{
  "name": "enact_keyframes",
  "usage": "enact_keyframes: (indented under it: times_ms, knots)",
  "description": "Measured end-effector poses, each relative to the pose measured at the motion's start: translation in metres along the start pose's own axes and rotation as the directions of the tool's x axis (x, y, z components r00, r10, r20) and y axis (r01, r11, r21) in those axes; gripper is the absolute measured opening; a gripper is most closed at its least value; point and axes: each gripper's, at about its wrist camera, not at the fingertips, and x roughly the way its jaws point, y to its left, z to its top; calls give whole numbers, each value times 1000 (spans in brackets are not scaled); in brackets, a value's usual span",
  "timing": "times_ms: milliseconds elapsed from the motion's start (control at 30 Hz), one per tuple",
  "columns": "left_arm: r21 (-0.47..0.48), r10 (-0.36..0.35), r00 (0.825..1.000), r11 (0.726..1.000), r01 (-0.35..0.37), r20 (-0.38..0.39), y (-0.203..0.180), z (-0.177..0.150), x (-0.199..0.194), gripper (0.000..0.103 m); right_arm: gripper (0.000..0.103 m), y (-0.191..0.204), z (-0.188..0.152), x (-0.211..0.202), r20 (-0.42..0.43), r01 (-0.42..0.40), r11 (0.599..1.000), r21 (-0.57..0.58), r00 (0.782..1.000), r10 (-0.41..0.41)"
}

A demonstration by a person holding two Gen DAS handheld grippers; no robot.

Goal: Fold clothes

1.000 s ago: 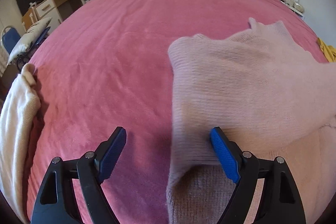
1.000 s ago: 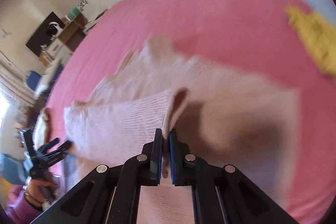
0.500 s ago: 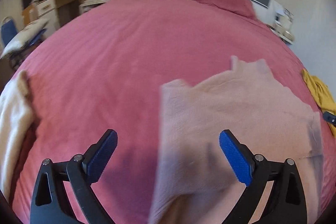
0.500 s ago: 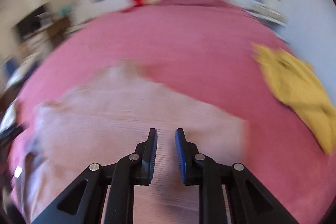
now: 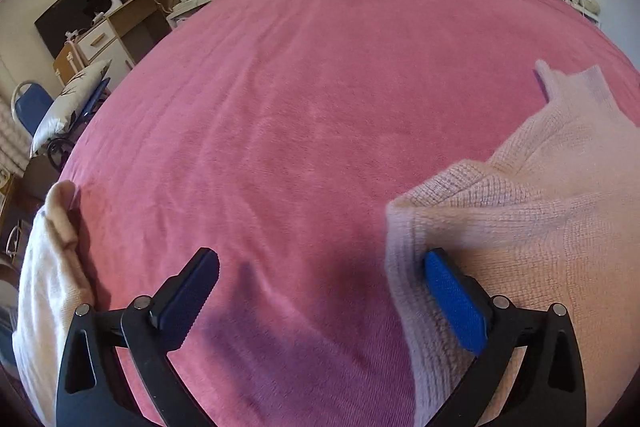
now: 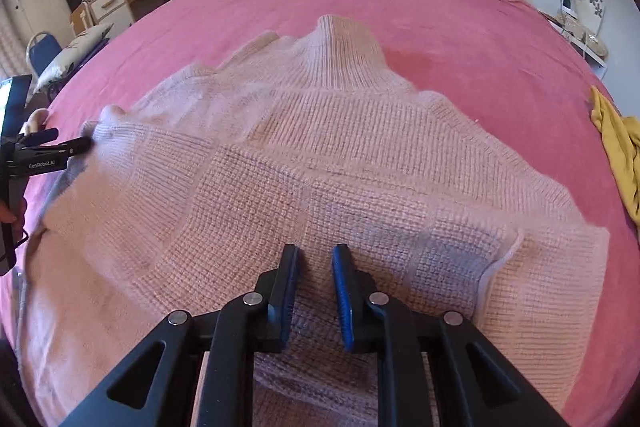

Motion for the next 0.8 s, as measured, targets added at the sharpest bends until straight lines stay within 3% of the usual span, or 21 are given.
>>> enact_keyframes:
  times_ms: [100,200,333,433,533,567,633,700,800]
  knots:
    - [-5,0,999,1000,0,34,-7,0,-13,103,20,-17,-7,-16,56,-29,998,50,998,26]
    - [35,-8,1000,999,8,21,-19,-7,-19,103,21,-29,-17,7,-65,10,1000,27,998,-8]
    - [38,-101,994,994,99,40,-36,-2,-34,103,22,-47,-8,-14,-16,-47,993,104,999,49]
    - [132,-110,992,986,101,66,-64,-5,-39,103,23,-50,-7,-23,-18,-76,990,120,997,79]
    - [234,-48,999,971,47,-2,-90,-21,-15,103,23,-44,-19,-16,-93,-60,997,54,994,65]
    - [219,-52,998,974,54,-18,-89,-26,-7,103,21,-41,-17,-7,-111,-27,999,18,993,29]
    - [77,-120,992,989,123,-46,-69,-29,-3,103,21,-42,-24,-7,-60,-5,999,-34,998,3]
    - [-55,-171,982,984,167,-77,-50,-29,-2,103,20,-44,-28,-15,-25,48,998,-31,999,-49]
    - [-13,-110,994,994,110,-10,-47,-28,-18,103,23,-36,-29,-35,54,69,998,4,996,-70]
